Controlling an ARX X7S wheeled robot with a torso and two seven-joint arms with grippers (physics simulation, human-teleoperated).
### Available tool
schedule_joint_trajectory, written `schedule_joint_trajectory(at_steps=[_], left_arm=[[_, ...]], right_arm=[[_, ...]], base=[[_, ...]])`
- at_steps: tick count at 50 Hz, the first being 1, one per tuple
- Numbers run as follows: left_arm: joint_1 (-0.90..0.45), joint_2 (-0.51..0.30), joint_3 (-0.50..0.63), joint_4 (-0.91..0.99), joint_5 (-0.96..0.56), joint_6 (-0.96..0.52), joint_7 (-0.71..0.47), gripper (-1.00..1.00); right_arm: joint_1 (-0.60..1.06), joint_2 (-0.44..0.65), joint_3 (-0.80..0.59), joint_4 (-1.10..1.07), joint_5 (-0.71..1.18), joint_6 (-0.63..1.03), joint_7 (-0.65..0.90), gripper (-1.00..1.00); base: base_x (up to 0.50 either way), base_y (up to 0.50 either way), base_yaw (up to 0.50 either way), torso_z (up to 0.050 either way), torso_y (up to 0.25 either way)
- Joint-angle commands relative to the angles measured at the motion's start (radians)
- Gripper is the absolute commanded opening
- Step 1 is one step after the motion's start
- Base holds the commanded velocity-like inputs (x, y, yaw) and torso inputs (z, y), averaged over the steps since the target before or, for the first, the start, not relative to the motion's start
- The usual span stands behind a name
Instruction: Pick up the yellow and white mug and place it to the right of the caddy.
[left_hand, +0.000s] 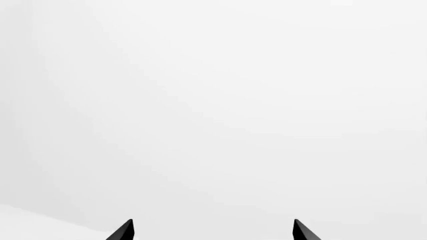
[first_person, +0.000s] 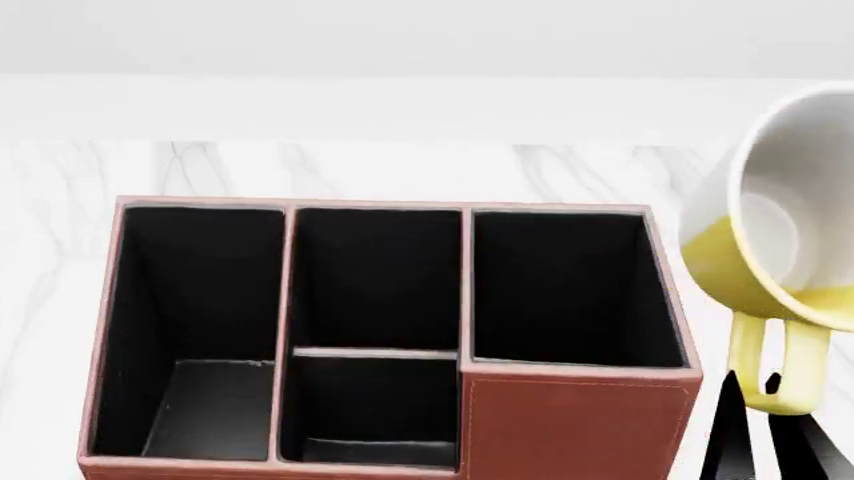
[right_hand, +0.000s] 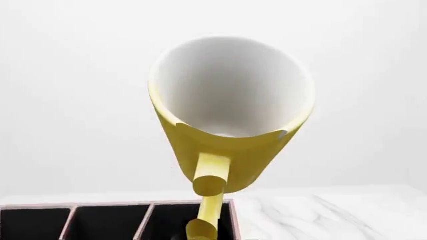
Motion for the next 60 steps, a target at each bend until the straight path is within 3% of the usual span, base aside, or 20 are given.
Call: schedule_joint_trajectory(at_steps=[1,24,42,60], left_arm=[[0.000,0.003,0.008,0.000,0.004,0.000,0.000,1.00],[0.006,0.025,0.056,0.000,0.046,0.000,0.000,1.00],[0.012,0.041,0.088,0.000,0.072,0.001,0.000,1.00],[0.018,0.043,0.086,0.000,0.071,0.001,0.000,1.00]], right_arm=[[0.063,0.112,0.023,0.024,0.063,-0.004,-0.067,-1.00],[0.142,0.155,0.116,0.156,0.293,0.159,-0.197,-1.00],[0.091,-0.053,0.106,0.447,0.476,0.218,-0.289,-1.00],[0.040,-0.083,0.102,0.502,0.484,0.187,-0.315,-1.00]], base=[[0.00,0.00,0.00,0.000,0.000],[0.00,0.00,0.00,0.000,0.000],[0.00,0.00,0.00,0.000,0.001],[0.00,0.00,0.00,0.000,0.001]])
